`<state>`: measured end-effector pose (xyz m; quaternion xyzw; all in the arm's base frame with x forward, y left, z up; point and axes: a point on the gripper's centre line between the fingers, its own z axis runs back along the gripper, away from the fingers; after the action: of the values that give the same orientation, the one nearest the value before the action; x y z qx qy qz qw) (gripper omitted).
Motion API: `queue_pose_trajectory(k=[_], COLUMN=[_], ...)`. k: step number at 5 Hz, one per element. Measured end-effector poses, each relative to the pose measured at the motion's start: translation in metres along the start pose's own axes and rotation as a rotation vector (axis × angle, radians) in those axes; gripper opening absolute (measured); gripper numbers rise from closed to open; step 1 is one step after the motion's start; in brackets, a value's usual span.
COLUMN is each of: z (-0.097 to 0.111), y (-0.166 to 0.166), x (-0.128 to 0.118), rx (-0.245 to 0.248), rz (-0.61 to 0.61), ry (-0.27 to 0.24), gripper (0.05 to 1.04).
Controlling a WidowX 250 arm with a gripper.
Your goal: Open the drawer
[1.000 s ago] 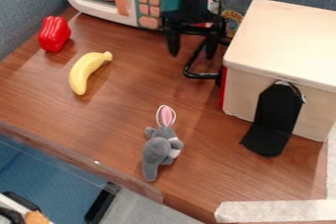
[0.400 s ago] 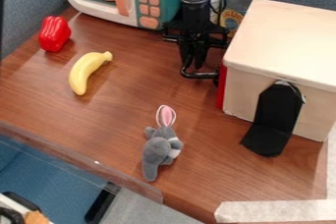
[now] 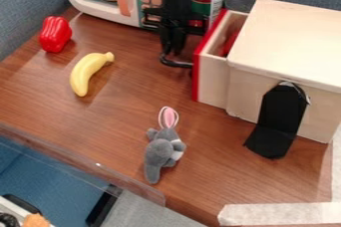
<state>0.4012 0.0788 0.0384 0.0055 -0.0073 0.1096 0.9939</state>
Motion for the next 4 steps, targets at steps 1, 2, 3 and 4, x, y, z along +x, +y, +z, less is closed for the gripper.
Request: queue_pose_trajectory(k=[1, 2, 3, 4], z=[0.0, 0.0, 0.0, 0.0], y=[0.012, 0.028, 0.043, 0.045], x=[0.002, 0.001, 0.0, -0.001], rx=[0.013, 0.016, 0.022, 0.022], rz=[0.004, 0.03, 0.046, 0.048], ry=[0.005, 0.007, 0.011, 0.011], gripper=[0.143, 0.143, 0.143, 0.143])
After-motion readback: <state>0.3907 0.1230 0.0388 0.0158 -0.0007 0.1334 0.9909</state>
